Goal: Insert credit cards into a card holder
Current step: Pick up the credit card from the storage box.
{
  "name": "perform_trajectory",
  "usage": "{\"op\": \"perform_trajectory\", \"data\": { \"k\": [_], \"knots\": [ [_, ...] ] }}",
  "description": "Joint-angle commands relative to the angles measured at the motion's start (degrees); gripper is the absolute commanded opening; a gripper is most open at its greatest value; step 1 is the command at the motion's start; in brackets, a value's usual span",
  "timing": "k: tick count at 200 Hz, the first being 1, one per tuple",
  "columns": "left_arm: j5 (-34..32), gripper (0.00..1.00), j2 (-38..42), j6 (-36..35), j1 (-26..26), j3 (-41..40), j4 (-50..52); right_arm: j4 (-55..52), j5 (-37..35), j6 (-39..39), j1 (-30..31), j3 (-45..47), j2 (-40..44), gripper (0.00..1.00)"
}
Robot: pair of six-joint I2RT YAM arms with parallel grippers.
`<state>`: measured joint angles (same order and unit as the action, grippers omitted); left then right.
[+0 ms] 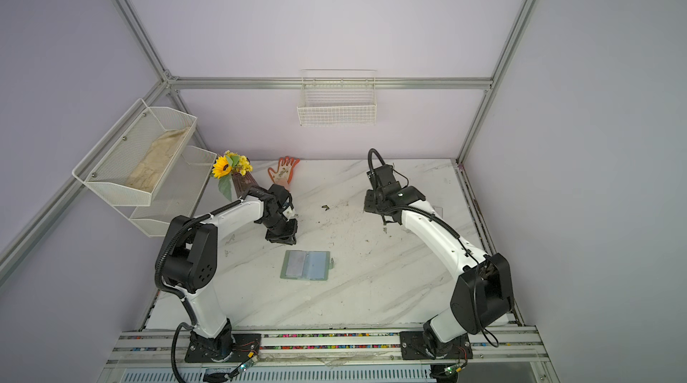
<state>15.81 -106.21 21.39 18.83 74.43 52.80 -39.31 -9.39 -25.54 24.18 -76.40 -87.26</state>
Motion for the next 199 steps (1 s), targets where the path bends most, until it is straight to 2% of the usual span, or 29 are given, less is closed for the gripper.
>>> {"op": "perform_trajectory", "data": {
  "k": [1,35,65,95,143,199],
  "knots": [
    [-0.8,0.14,2.9,-1.2,0.2,1.7,0.7,-7.4,-4.3,3.3,-4.6,0.8,-0.9,0.48],
    [-0.8,0.14,3.5,-1.0,0.2,0.2,0.5,-6.9,-6.7,5.0,-11.4,-0.1,-2.2,0.48],
    [-0.7,0.14,2.9,-0.7,0.2,-0.8,-0.3,-5.4,-5.6,5.7,-15.0,1.5,-2.8,0.45],
    [-0.4,0.13,1.8,-0.6,0.2,-1.3,-0.8,-2.6,-3.0,4.3,-16.9,5.9,-1.3,0.40],
    [-0.2,0.14,1.0,-0.5,0.2,-1.4,-1.0,4.1,2.9,1.5,-18.1,14.4,2.3,0.39],
    [-0.4,0.14,0.5,-0.5,0.2,-1.7,-1.2,9.4,6.1,3.0,-21.8,16.7,1.3,0.35]
  ]
}}
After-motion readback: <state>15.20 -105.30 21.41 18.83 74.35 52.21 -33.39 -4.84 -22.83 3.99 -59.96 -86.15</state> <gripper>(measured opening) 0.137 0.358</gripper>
